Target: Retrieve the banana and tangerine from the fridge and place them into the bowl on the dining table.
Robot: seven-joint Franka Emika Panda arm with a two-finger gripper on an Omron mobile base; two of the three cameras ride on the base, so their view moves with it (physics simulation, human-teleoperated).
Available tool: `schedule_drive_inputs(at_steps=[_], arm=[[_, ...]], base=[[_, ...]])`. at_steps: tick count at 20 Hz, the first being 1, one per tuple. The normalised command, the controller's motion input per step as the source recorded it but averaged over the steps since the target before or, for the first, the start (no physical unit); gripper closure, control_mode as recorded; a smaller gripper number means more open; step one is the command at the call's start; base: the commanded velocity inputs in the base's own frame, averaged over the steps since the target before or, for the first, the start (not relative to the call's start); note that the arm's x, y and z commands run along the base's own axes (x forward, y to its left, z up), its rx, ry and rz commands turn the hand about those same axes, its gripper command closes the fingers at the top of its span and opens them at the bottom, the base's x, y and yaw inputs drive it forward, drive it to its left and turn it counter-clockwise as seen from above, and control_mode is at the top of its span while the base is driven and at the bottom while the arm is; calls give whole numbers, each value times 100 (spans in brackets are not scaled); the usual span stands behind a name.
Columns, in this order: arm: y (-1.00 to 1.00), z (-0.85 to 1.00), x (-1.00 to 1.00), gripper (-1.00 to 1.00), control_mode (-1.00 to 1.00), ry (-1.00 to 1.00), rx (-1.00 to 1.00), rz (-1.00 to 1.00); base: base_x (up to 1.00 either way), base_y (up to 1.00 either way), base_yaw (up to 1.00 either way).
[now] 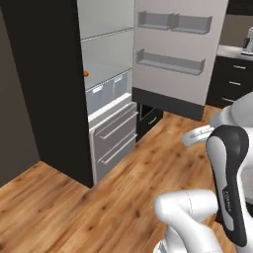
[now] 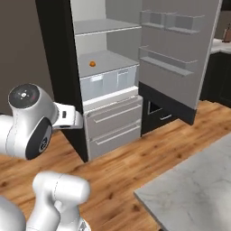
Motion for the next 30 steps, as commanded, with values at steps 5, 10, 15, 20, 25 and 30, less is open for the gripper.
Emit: schedule_drive_inputs(at_steps=[5, 10, 15, 20, 25, 30], arm=[[0, 0, 0, -100, 100, 0, 0, 0], [0, 0, 0, -100, 100, 0, 0, 0], [0, 0, 0, -100, 100, 0, 0, 0], [0, 0, 0, -100, 100, 0, 0, 0], [0, 0, 0, -100, 100, 0, 0, 0], [0, 0, 0, -100, 100, 0, 0, 0]], base=[[100, 0, 0], [100, 0, 0], [100, 0, 0], [100, 0, 0], [84, 0, 5], [56, 0, 21]])
